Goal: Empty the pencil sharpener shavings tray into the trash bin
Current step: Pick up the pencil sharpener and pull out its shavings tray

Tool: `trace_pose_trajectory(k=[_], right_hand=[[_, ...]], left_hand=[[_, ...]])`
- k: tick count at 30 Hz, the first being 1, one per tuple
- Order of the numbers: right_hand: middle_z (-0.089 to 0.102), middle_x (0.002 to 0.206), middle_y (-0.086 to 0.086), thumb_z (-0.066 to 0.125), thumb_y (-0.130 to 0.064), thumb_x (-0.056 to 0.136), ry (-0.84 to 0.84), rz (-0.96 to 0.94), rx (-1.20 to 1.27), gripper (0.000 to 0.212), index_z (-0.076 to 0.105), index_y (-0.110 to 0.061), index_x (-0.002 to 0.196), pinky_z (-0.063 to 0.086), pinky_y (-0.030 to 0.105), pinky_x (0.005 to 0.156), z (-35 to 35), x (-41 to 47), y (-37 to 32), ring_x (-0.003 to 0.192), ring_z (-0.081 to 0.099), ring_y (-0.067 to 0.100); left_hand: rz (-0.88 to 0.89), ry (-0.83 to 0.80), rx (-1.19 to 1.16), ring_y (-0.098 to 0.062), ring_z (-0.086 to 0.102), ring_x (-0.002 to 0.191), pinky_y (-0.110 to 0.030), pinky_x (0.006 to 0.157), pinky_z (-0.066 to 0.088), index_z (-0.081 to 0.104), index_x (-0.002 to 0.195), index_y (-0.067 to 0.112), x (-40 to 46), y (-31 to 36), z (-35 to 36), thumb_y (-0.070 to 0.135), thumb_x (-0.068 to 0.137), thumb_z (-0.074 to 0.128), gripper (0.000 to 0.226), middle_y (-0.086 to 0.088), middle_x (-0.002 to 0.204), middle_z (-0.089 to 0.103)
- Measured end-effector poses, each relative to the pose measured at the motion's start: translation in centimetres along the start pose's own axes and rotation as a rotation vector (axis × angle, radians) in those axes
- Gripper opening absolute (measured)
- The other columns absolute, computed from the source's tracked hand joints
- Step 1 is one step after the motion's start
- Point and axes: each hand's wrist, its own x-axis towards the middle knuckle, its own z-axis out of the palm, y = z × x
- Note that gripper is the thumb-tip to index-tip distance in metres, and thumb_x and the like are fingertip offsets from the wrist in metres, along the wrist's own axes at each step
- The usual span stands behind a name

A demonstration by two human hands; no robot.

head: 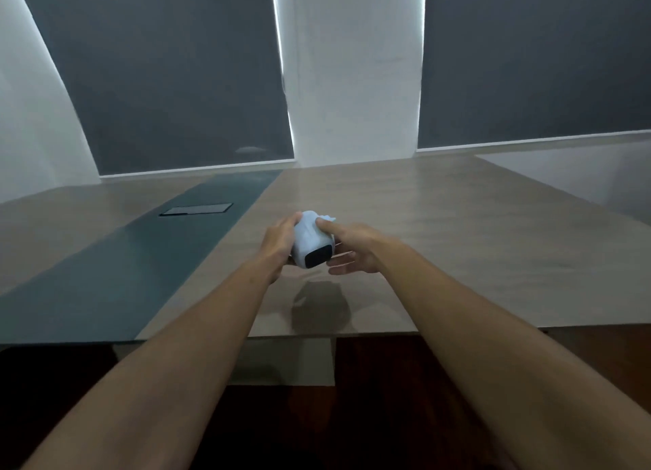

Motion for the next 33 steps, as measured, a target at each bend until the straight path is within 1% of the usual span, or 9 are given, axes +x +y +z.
trace_pose_trajectory(k=[2,5,9,13,17,22,26,30,33], right_hand=[[0.066,0.111,0.013,0.07,-0.05,0.083,0.03,0.007,0.059,0.059,0.062,-0.006,0.122,0.058,0.042,0.087,-2.6,-1.1,0.5,0.094,0.064,0.028],[0.067,0.117,0.011,0.075,-0.049,0.079,0.094,0.02,0.149,0.056,0.065,-0.008,0.116,0.058,0.039,0.084,-6.0,-2.6,1.3,0.095,0.064,0.024],[0.066,0.1,0.009,0.074,-0.042,0.082,0.201,-0.025,0.265,0.035,0.067,-0.011,0.097,0.056,0.036,0.086,-11.4,-6.4,2.1,0.095,0.061,0.025],[0.064,0.091,0.01,0.074,-0.031,0.085,0.369,-0.134,0.381,0.023,0.066,-0.009,0.088,0.055,0.038,0.089,-17.3,-10.6,3.1,0.086,0.061,0.022],[0.066,0.091,0.009,0.075,-0.024,0.085,0.476,-0.238,0.385,0.019,0.064,-0.009,0.091,0.057,0.033,0.076,-22.7,-14.1,5.1,0.08,0.065,0.019],[0.067,0.093,0.012,0.076,-0.01,0.082,0.582,-0.289,0.383,0.024,0.066,0.001,0.1,0.058,0.035,0.084,-27.6,-18.7,8.6,0.083,0.066,0.021],[0.067,0.1,0.016,0.081,-0.004,0.074,0.685,-0.265,0.402,0.036,0.062,0.002,0.105,0.058,0.038,0.085,-29.9,-21.4,11.6,0.088,0.069,0.025],[0.067,0.097,0.013,0.079,0.001,0.075,0.743,-0.256,0.385,0.047,0.059,0.006,0.117,0.06,0.031,0.075,-30.7,-23.3,13.3,0.085,0.068,0.02],[0.067,0.097,0.012,0.079,0.002,0.075,0.761,-0.256,0.394,0.047,0.059,0.007,0.117,0.061,0.028,0.069,-30.9,-24.3,14.1,0.085,0.068,0.018]], left_hand=[[0.035,-0.062,0.017,-0.023,0.061,0.084,-0.034,0.062,0.053,0.06,0.114,0.019,-0.8,0.4,2.5,0.037,0.097,0.047,0.028,-0.009,0.114,0.062],[0.103,-0.133,0.031,-0.027,0.059,0.092,-0.033,0.06,0.051,0.059,0.106,0.02,-1.9,1.2,5.7,0.031,0.097,0.046,0.019,-0.008,0.111,0.06],[0.212,-0.247,0.062,-0.026,0.057,0.091,-0.033,0.062,0.049,0.06,0.104,0.019,-3.9,2.2,10.9,0.029,0.096,0.045,0.019,-0.008,0.108,0.06],[0.29,-0.336,0.064,-0.023,0.055,0.091,-0.033,0.066,0.047,0.06,0.103,0.018,-5.6,3.0,15.6,0.029,0.096,0.048,0.018,-0.006,0.106,0.06],[0.393,-0.436,0.117,-0.021,0.055,0.09,-0.034,0.077,0.045,0.06,0.107,0.018,-7.4,2.8,20.0,0.029,0.097,0.051,0.017,-0.004,0.105,0.06],[0.493,-0.482,0.202,-0.024,0.061,0.096,-0.037,0.088,0.049,0.06,0.114,0.017,-9.8,0.6,25.2,0.034,0.092,0.061,0.028,-0.007,0.108,0.064],[0.525,-0.461,0.303,-0.031,0.063,0.102,-0.037,0.087,0.05,0.059,0.118,0.019,-11.6,-1.6,27.9,0.035,0.088,0.064,0.035,-0.014,0.114,0.065],[0.561,-0.432,0.352,-0.031,0.062,0.103,-0.035,0.087,0.049,0.059,0.118,0.026,-12.4,-2.1,28.9,0.038,0.083,0.067,0.038,-0.015,0.116,0.063],[0.609,-0.414,0.394,-0.032,0.062,0.101,-0.037,0.087,0.049,0.06,0.119,0.026,-12.8,-2.1,29.0,0.039,0.081,0.07,0.041,-0.015,0.115,0.062]])
